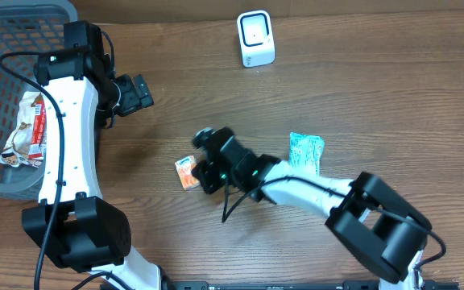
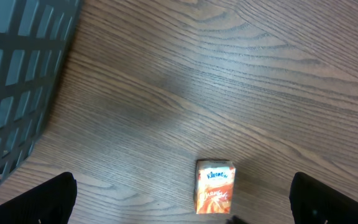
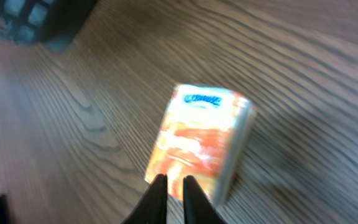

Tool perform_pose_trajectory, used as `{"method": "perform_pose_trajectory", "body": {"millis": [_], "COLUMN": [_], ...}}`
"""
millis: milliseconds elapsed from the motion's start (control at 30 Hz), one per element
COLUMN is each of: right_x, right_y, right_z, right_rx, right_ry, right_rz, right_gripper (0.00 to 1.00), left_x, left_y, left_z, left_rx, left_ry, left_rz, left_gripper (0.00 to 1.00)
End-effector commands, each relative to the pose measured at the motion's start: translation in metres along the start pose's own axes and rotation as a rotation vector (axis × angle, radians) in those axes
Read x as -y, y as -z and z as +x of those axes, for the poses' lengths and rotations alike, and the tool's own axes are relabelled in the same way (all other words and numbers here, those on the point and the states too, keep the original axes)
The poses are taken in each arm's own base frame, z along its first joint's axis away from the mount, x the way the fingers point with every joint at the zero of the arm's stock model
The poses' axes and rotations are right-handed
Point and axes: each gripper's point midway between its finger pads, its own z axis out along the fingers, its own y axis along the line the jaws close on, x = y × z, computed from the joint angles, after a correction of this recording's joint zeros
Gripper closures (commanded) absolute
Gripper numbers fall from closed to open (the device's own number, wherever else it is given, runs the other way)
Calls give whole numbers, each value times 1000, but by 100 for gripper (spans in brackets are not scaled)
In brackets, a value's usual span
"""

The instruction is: Scan the item barcode

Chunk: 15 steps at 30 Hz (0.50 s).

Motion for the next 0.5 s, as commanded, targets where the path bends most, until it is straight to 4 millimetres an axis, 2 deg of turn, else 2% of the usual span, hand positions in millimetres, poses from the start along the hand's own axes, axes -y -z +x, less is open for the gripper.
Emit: {"method": "perform_pose_trajectory", "body": {"millis": [0,233,467], "right_x": [0,6,12], "right_y": [5,-18,-24], "right_z": [-27,-19,-11], "right_rx": [113,115,93], "right_ry": [107,114,110], "right_rz": [106,91,100], "right_gripper": [96,96,96], "left_x": [0,0,0], "left_y": [17,17,17], "left_z": [-5,-5,-5], "left_rx": [52,52,52], "left_ry": [-16,-16,-16], "left_rz": [11,11,11], "left_gripper": [0,0,0]}}
